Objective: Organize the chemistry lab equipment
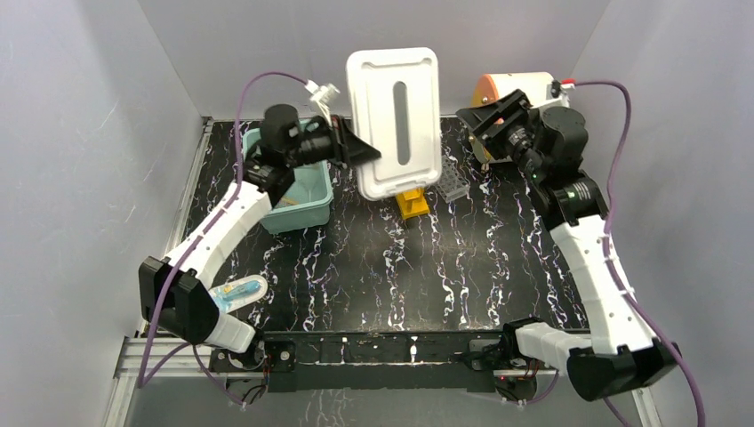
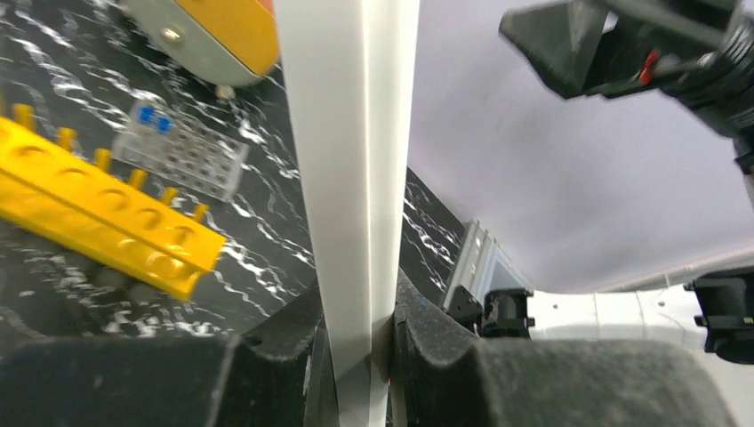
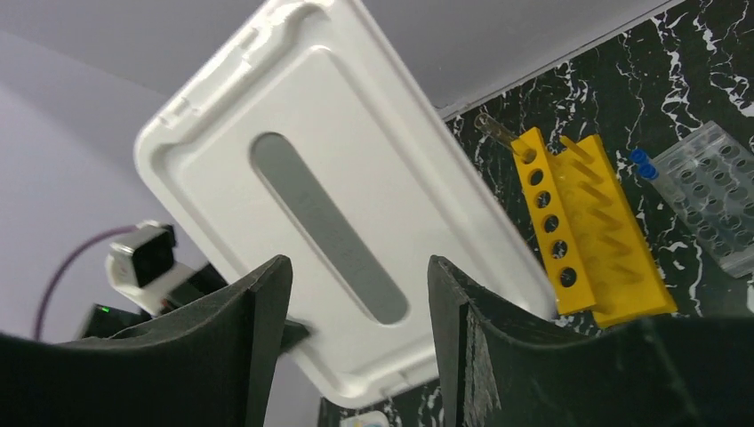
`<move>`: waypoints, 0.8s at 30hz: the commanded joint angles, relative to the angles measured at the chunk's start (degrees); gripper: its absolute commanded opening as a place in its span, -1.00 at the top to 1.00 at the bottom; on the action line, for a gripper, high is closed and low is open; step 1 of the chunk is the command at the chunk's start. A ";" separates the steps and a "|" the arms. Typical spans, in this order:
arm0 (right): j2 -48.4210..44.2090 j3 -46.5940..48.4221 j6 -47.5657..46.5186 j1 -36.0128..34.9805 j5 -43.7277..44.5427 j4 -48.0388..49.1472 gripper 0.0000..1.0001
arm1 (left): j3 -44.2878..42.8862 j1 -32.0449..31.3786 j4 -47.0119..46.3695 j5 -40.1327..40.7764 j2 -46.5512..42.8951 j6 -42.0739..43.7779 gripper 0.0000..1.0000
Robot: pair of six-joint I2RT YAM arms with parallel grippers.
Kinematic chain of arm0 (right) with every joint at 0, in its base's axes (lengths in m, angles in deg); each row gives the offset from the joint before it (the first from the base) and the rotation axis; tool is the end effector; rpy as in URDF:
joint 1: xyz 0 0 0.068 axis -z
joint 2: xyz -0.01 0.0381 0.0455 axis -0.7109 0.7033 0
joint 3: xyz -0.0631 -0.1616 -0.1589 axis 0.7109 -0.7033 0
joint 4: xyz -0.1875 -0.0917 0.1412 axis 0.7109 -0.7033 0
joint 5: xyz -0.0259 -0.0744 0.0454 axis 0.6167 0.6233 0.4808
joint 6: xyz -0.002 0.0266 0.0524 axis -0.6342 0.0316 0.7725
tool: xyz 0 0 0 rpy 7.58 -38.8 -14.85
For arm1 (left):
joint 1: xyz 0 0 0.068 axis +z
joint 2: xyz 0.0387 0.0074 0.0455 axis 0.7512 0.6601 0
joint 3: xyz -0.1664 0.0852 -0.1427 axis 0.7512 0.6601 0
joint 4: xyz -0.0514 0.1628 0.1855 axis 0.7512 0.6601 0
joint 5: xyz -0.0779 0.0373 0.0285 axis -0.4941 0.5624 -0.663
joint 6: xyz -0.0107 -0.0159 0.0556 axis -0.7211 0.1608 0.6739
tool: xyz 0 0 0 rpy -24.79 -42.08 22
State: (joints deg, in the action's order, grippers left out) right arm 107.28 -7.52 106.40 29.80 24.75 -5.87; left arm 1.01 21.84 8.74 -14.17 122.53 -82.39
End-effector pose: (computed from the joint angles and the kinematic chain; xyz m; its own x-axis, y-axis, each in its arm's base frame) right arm 0.2334 0.0674 0.4285 -0.2887 0.7816 -0.5530 -0.1537 0.5323 0.8325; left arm 0.2917 -0.1782 0.3632 -0.4875 -0.1993 -0.8501 0.7795 0.3392 -0.5266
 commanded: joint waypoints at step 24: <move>30.28 22.73 -31.84 -16.51 -1.73 -2.25 -0.31 | 0.21 39.76 13.12 -26.63 -4.13 -12.04 1.00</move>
State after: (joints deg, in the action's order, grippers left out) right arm 135.10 11.17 80.35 18.08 18.21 -7.78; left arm -0.15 60.14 20.92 -35.13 123.21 -93.62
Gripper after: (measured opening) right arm 0.655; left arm 0.173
